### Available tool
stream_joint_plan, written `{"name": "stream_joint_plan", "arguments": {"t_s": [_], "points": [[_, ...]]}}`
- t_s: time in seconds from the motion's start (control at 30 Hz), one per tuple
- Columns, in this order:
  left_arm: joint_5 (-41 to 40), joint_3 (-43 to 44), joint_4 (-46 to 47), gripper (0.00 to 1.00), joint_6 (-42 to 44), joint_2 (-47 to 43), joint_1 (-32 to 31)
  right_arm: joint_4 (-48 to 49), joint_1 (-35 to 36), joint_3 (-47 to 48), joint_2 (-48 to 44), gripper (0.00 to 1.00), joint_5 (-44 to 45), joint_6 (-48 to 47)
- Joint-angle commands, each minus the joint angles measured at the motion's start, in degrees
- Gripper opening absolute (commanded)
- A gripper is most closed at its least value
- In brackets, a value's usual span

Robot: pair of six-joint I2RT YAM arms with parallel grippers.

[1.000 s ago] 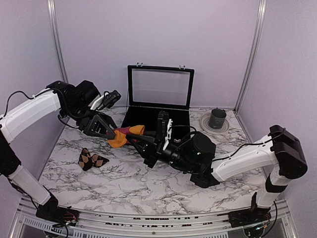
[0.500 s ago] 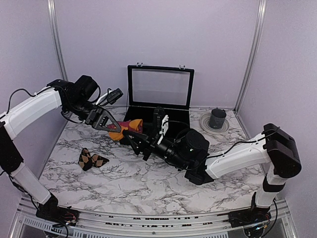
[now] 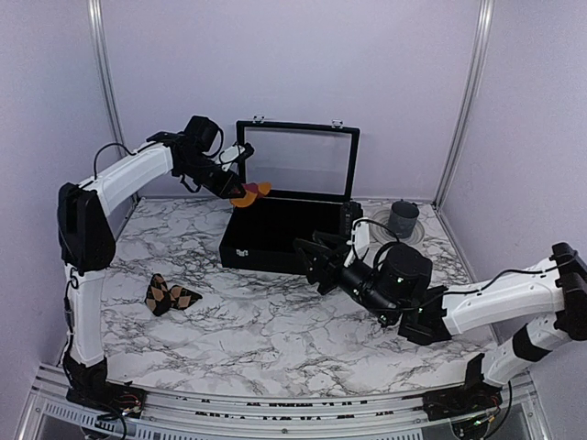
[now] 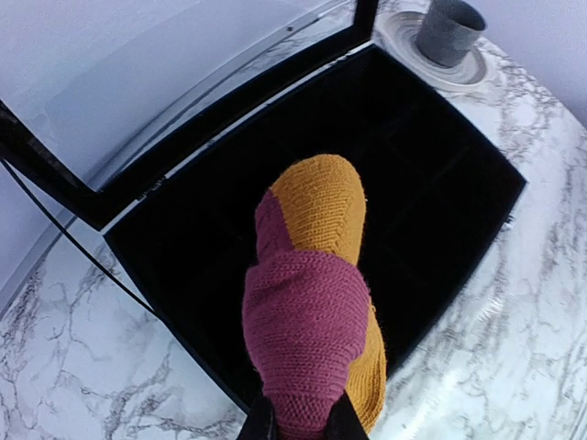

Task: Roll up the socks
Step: Place the sock in the storage box.

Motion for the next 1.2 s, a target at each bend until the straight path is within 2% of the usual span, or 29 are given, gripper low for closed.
{"name": "stream_joint_plan", "arguments": {"t_s": [0.0, 0.13, 0.43, 0.6, 0.73, 0.83, 1.03, 1.17], "points": [[-9.25, 9.88, -0.29, 0.00, 2.19, 10.51, -0.05, -9.56, -0.53, -3.52, -4.48, 0.49, 7.23, 4.93], [-13.65, 16.67, 1.48, 0.00, 3.85, 17.17, -0.10, -12.03, -1.00, -6.93, -8.74, 0.45, 8.37, 7.16], [-21.89, 18.93, 10.37, 0.00, 8.42, 24.49, -0.52, -15.24, -2.83, -10.59, -12.33, 0.42, 6.80, 10.29], [-24.41, 20.23, 11.75, 0.00, 11.41, 28.13, -0.92, -16.75, -3.92, -10.23, -11.34, 0.42, 4.98, 10.72], [-25.48, 20.20, 12.09, 0.00, 12.71, 28.91, -1.50, -18.37, -7.62, -6.94, -5.85, 0.41, 1.60, 10.21], [-26.04, 20.14, 11.54, 0.00, 13.53, 28.87, -1.87, -21.86, -12.19, -0.13, 2.75, 0.41, -3.35, 8.96], [-25.13, 18.69, 8.81, 0.00, 14.58, 27.99, -1.91, -40.08, -21.02, 27.15, 23.61, 0.39, -11.44, 5.56], [-24.95, 18.38, 5.70, 0.00, 15.86, 28.50, -1.90, -48.01, -22.92, 41.57, 35.24, 0.39, -14.42, 3.69]]}}
